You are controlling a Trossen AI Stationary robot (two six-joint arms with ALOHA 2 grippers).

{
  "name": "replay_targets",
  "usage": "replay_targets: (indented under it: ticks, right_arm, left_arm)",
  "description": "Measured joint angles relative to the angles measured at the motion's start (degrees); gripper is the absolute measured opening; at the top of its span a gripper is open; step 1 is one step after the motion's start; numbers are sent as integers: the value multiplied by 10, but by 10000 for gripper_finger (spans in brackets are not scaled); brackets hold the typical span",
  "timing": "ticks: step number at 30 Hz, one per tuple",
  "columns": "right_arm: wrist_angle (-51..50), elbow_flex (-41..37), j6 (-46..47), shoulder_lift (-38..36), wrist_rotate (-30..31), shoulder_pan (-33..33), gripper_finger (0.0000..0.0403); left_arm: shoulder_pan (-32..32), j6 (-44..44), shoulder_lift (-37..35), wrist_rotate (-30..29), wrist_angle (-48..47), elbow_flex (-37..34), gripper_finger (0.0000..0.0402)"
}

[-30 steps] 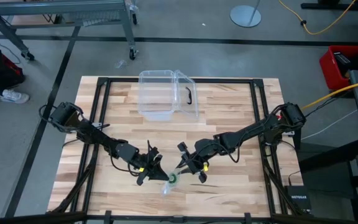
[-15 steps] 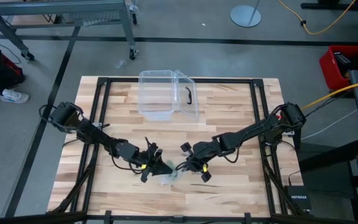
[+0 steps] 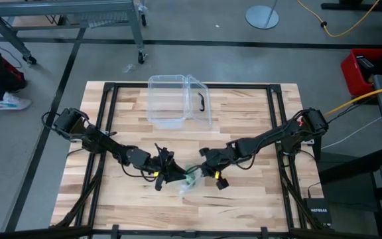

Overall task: Roll bandage
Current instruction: Close the transparent zip bag

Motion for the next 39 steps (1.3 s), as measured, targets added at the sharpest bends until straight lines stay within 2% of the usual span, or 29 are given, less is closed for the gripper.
replay_targets:
  ticks: [5,14,26,29,33,39]
  right_arm:
    - [-27,0,107,-34,-51,-34,2]
    - [-25,0,218,-82,-169,-88,1]
    - [-109,0,224,-95,-290,-100,1]
    - [-108,0,224,-95,-306,-100,1]
    - [-106,0,224,-95,-304,-100,1]
    - [-72,0,230,-95,-288,-100,1]
  left_arm:
    - [-2,58,0,1,-20,0,89]
    - [-21,62,0,1,-44,0,93]
    - [-32,-32,0,-4,-131,0,140]
    - [-32,-33,0,-32,-173,0,152]
    - [-32,-26,0,-80,-183,0,160]
    - [-36,22,0,-88,-182,0,154]
